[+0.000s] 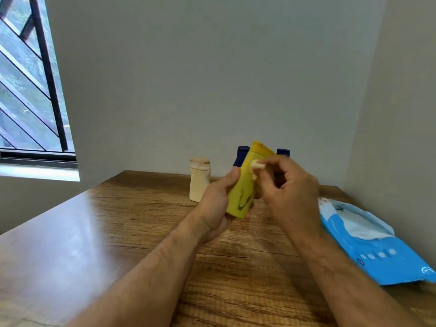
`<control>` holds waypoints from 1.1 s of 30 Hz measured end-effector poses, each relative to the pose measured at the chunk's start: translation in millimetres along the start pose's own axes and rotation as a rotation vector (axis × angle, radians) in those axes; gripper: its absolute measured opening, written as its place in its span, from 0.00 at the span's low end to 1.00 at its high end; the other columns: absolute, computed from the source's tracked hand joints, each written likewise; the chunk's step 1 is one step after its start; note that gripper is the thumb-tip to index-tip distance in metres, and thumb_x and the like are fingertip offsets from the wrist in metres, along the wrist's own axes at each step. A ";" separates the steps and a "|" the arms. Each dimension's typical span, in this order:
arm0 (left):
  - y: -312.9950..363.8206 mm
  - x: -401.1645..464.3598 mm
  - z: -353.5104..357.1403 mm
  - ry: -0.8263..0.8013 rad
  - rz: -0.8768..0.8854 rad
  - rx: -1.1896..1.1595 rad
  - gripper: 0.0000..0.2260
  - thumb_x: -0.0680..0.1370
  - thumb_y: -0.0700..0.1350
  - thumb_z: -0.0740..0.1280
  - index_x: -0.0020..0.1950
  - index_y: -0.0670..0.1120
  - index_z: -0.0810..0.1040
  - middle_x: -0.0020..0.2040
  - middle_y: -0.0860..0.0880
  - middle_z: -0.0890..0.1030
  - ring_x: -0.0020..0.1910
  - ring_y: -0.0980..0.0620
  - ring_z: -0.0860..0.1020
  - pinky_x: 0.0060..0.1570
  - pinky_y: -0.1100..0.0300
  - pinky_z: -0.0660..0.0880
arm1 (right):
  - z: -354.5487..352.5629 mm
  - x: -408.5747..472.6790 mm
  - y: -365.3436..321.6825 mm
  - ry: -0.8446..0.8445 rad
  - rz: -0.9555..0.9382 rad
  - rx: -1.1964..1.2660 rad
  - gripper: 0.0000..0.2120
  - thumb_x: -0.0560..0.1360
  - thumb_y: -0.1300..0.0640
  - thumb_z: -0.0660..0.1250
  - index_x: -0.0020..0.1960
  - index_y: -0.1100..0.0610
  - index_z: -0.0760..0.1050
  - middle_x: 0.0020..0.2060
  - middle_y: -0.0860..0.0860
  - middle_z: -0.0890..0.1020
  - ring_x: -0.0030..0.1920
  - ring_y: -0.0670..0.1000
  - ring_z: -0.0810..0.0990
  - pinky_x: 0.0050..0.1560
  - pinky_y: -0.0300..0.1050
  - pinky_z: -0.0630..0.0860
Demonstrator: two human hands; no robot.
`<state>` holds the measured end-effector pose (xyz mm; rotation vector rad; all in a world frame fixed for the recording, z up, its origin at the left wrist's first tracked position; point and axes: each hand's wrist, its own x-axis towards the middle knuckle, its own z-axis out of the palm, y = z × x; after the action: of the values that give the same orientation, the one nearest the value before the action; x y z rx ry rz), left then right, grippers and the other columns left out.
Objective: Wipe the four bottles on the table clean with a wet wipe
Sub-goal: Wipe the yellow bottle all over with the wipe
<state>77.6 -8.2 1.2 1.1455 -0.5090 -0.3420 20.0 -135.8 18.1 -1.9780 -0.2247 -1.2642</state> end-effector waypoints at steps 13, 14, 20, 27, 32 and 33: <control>1.3 0.2 -4.0 0.026 0.092 -0.122 0.22 0.82 0.55 0.56 0.61 0.42 0.81 0.61 0.33 0.79 0.56 0.39 0.79 0.56 0.45 0.76 | 8.0 -5.8 3.2 -0.184 -0.078 0.045 0.14 0.74 0.67 0.69 0.47 0.48 0.84 0.44 0.44 0.84 0.46 0.41 0.82 0.43 0.28 0.77; -0.2 0.4 -3.4 0.034 0.078 -0.095 0.22 0.81 0.56 0.57 0.59 0.42 0.82 0.56 0.34 0.80 0.49 0.40 0.79 0.47 0.48 0.77 | 6.2 -4.1 1.5 -0.108 -0.049 0.064 0.13 0.75 0.66 0.70 0.48 0.47 0.83 0.44 0.43 0.84 0.45 0.41 0.82 0.42 0.30 0.78; -4.8 -1.1 -0.6 -0.020 -0.005 -0.008 0.24 0.83 0.57 0.54 0.57 0.40 0.81 0.42 0.40 0.82 0.37 0.45 0.77 0.34 0.54 0.75 | -2.2 3.2 -0.5 0.139 -0.040 0.044 0.10 0.76 0.58 0.71 0.54 0.45 0.81 0.43 0.45 0.83 0.42 0.43 0.81 0.40 0.37 0.80; 3.7 2.3 -8.5 0.122 0.074 -0.213 0.23 0.84 0.54 0.53 0.62 0.39 0.79 0.58 0.36 0.77 0.59 0.39 0.74 0.69 0.42 0.68 | 13.6 -9.6 1.5 -0.466 -0.052 0.077 0.08 0.72 0.62 0.74 0.45 0.49 0.86 0.40 0.43 0.84 0.43 0.43 0.82 0.47 0.35 0.79; -2.1 1.1 -4.1 0.062 0.013 -0.123 0.22 0.84 0.52 0.54 0.56 0.40 0.83 0.53 0.38 0.83 0.52 0.42 0.81 0.57 0.46 0.76 | 6.7 -8.2 -2.0 -0.317 0.034 0.115 0.09 0.72 0.62 0.74 0.44 0.47 0.84 0.40 0.42 0.84 0.40 0.42 0.82 0.37 0.31 0.78; -3.2 1.0 -2.5 0.048 0.015 -0.116 0.21 0.84 0.52 0.55 0.53 0.41 0.84 0.49 0.38 0.83 0.47 0.43 0.81 0.49 0.47 0.76 | 5.6 -6.3 -3.5 -0.220 0.054 0.117 0.09 0.73 0.60 0.74 0.45 0.46 0.83 0.40 0.43 0.83 0.39 0.43 0.82 0.35 0.32 0.78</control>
<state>79.9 -8.0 -2.4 1.0351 -0.4498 -0.3260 19.0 -128.0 13.4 -2.0063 -0.3431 -0.9768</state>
